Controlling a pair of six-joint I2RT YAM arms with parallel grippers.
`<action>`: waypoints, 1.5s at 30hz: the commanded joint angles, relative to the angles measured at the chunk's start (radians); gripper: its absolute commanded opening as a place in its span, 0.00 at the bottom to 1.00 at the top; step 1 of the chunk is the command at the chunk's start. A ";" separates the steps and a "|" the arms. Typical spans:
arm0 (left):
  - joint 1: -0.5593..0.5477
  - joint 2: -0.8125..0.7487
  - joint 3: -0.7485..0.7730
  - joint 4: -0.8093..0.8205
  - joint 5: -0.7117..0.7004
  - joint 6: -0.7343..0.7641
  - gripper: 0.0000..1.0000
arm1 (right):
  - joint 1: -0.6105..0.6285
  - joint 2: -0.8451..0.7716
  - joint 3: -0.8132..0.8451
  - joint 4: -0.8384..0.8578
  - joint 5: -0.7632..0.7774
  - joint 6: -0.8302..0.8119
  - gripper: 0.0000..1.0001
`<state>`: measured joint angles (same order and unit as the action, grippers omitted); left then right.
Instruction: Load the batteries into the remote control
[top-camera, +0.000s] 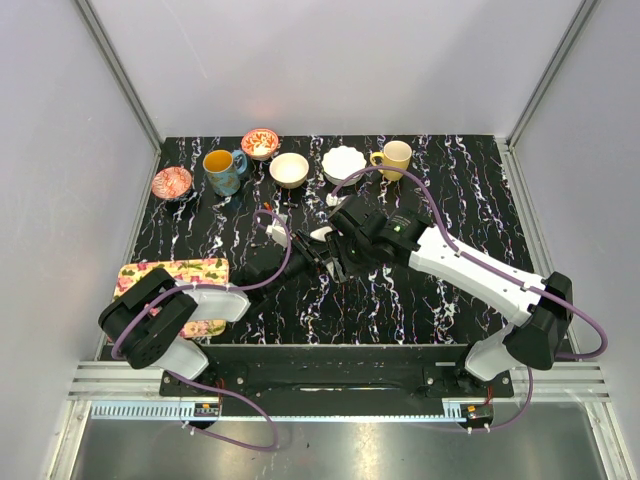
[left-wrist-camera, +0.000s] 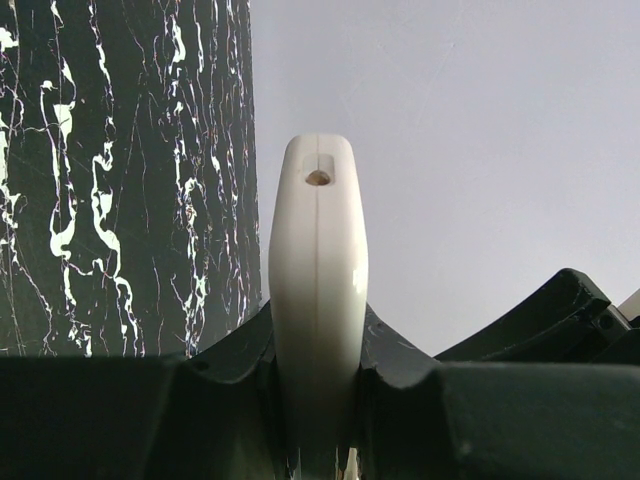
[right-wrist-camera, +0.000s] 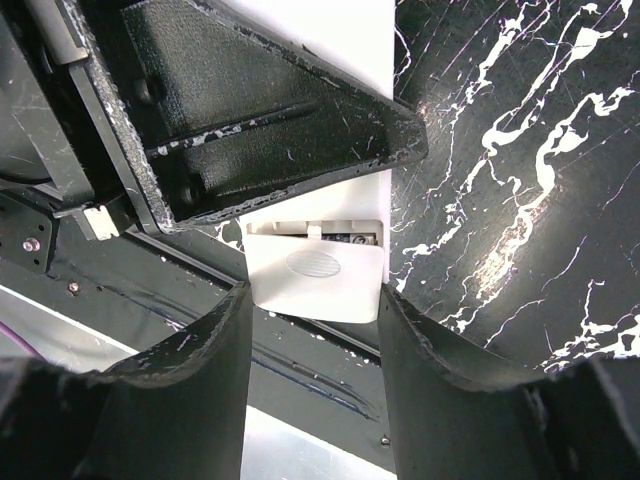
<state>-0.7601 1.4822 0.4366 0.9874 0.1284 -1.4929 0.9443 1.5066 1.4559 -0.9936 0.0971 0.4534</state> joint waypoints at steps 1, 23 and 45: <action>-0.007 -0.037 0.022 0.050 -0.012 -0.020 0.00 | -0.002 -0.011 0.000 -0.004 0.049 0.002 0.37; -0.007 0.023 0.014 0.235 0.025 -0.066 0.00 | -0.002 0.014 0.009 0.006 -0.028 0.004 0.53; -0.007 0.084 0.005 0.379 0.027 -0.127 0.00 | -0.001 0.012 0.027 0.006 -0.054 0.004 0.64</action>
<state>-0.7601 1.5799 0.4313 1.1461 0.1493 -1.5539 0.9424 1.5074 1.4582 -1.0008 0.0792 0.4522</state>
